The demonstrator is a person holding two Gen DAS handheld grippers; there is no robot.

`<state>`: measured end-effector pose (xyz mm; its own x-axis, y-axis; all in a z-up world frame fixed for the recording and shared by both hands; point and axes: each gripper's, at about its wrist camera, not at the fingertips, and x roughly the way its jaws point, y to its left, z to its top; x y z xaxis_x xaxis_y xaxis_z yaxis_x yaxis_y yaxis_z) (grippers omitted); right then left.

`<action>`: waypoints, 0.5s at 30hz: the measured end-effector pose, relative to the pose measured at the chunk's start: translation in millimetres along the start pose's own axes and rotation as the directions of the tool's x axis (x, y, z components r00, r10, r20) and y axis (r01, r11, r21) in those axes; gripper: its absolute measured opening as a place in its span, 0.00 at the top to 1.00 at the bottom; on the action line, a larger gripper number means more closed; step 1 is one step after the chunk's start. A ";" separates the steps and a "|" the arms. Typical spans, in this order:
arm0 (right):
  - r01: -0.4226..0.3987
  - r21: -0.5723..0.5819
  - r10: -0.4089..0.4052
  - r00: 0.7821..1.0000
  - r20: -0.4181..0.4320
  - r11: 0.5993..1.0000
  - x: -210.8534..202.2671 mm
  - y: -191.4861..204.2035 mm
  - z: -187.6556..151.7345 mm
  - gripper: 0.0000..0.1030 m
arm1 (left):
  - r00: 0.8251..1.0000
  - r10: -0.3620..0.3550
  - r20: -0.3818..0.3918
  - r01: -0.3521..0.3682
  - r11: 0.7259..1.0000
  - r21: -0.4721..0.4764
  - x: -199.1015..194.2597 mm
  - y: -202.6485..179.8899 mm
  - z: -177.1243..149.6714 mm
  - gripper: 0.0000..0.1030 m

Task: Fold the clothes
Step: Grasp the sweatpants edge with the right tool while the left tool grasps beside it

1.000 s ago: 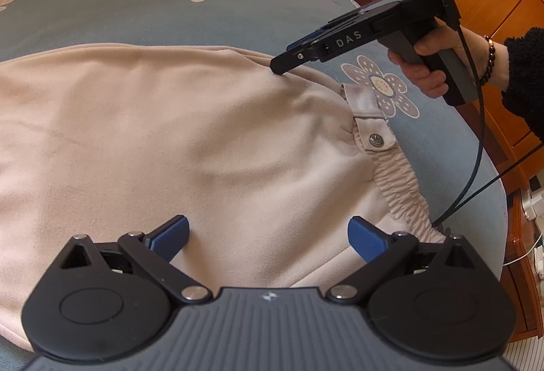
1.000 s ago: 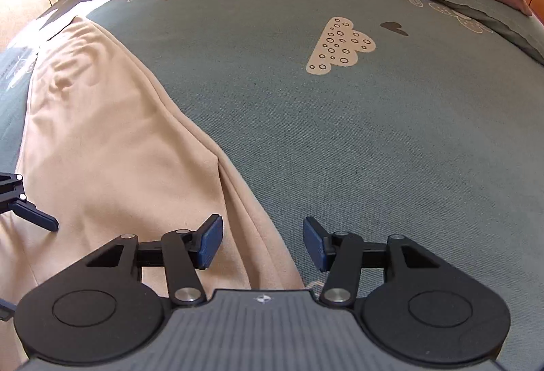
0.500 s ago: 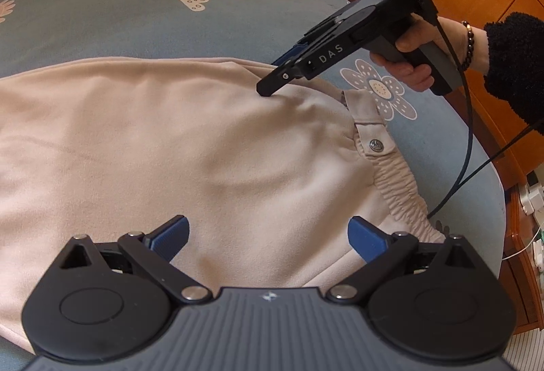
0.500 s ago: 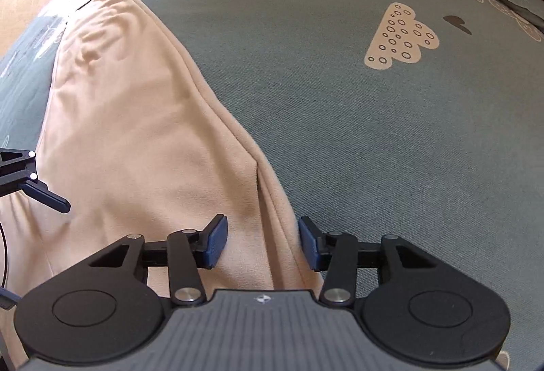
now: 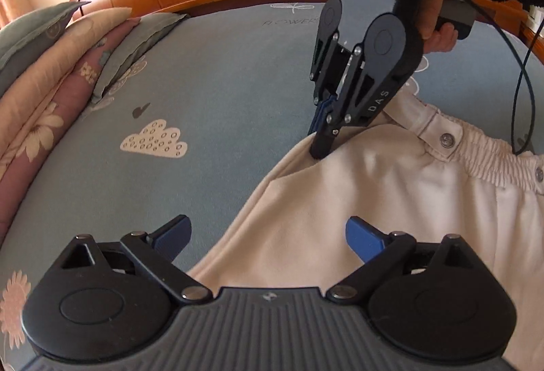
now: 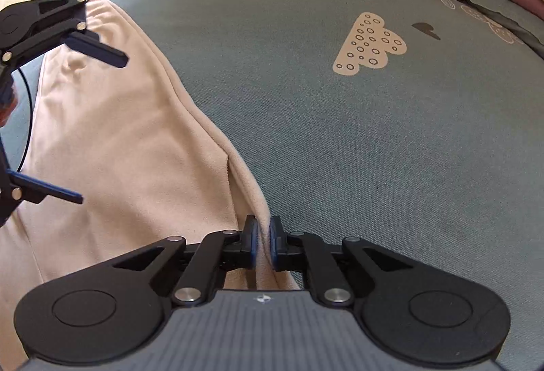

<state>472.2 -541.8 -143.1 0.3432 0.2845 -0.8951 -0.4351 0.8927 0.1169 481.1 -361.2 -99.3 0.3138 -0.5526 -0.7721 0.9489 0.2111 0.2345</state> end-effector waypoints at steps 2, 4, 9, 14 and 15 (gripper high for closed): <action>-0.001 -0.014 0.001 1.000 0.029 1.000 -12.9 2.9 -0.9 0.92 | 1.000 -0.019 -0.010 0.019 0.997 0.078 19.1 6.5 16.1 0.09; -0.002 -0.034 0.004 0.999 0.053 0.999 -25.6 7.9 -1.2 0.92 | 0.996 -0.072 -0.058 0.080 0.987 0.138 37.2 9.3 27.2 0.16; 0.000 -0.115 0.010 0.996 0.086 0.993 -50.5 25.4 0.5 0.92 | 0.939 -0.258 -0.229 0.313 0.915 0.253 61.8 12.8 46.1 0.47; -0.004 -0.157 0.021 0.994 0.105 0.988 -59.6 35.9 -1.6 0.92 | 0.901 -0.311 -0.302 0.392 0.882 0.262 59.4 10.3 48.7 0.82; -0.012 -0.162 0.030 0.994 0.106 0.987 -61.1 37.3 -2.3 0.92 | 0.899 -0.313 -0.305 0.396 0.880 0.263 58.0 9.8 48.5 0.83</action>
<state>433.1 -526.8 -85.0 0.4166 0.3468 -0.8404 -0.5682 0.8209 0.0570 510.2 -430.2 -113.1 -0.0254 -0.3170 -0.9481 0.9678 -0.2454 0.0561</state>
